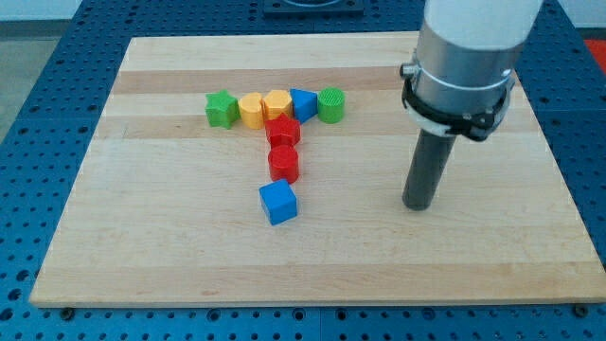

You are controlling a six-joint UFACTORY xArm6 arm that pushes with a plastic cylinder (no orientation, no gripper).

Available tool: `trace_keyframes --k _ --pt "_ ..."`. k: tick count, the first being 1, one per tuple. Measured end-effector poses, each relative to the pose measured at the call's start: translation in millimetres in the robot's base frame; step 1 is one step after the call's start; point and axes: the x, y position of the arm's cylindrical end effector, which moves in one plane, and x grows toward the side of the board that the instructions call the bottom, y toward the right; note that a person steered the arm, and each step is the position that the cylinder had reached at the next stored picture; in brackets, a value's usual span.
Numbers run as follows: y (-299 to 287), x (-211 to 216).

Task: Locate the arm left to the blue cube

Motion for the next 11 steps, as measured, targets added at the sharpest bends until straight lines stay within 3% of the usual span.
trace_keyframes --k 1,2,4,5,6,11 --pt "-39 72" --pt "-44 88" --pt "-157 93" --pt "-182 91" --pt "-231 37" --pt "-224 6"
